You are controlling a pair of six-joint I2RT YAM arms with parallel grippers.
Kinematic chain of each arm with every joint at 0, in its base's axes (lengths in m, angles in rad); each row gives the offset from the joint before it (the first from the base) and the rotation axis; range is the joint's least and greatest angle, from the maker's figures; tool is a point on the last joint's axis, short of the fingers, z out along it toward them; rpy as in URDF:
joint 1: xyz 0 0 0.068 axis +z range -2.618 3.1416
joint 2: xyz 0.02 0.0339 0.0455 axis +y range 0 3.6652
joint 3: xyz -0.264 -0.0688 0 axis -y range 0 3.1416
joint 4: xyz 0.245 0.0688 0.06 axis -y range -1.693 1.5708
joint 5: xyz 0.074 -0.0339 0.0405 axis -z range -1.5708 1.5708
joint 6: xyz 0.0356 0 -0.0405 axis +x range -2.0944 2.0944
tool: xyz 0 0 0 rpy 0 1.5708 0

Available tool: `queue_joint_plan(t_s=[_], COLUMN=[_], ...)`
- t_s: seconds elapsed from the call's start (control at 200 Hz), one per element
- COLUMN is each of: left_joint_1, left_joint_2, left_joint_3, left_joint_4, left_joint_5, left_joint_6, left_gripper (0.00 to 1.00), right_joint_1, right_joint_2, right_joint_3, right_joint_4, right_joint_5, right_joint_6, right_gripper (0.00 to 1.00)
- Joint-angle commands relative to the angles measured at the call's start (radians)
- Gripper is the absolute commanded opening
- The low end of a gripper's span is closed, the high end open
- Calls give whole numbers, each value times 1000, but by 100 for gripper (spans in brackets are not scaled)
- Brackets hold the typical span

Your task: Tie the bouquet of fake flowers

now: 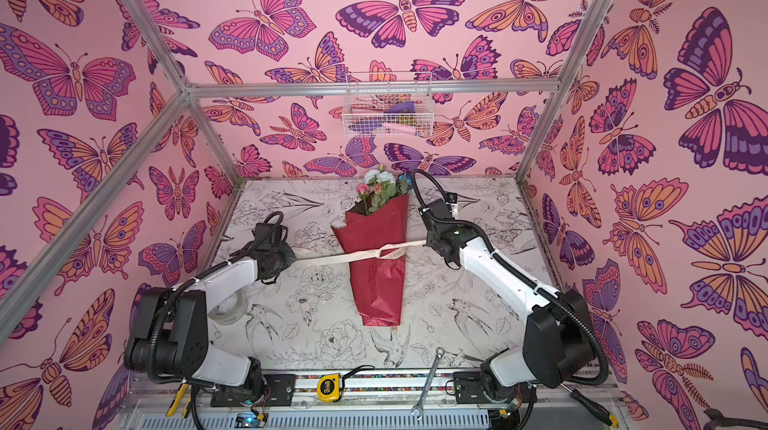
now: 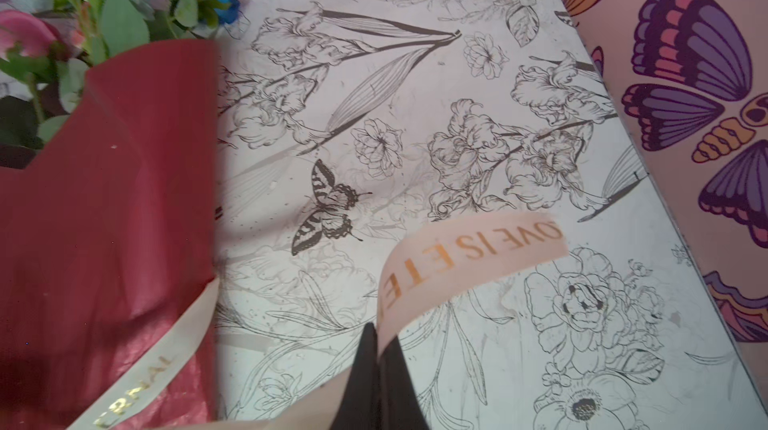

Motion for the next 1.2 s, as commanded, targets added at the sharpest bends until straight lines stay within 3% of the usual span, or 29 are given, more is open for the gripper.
queue_joint_plan(t_s=[0.0,0.15,0.471,0.741,1.197], left_joint_1=[11,17,64,149,330], left_joint_2=[23,36,88,115,159], left_joint_3=[9,2,22,58,108], left_joint_4=[-17,-15,2,1,-8], left_joint_5=[-11,-11,1,7,42], left_joint_6=[-19,-26,-43,-41,-59], left_gripper=[0,0,0,0,0], right_joint_1=[-25,-75,-182,-330,-554], right_joint_2=[-14,-25,35,86,200], right_joint_3=[3,-10,-59,-63,81], right_joint_4=[-69,-100,-104,-65,-53], right_joint_5=[100,116,37,-42,-162], right_joint_6=[18,22,18,-27,-80], right_gripper=[0,0,0,0,0])
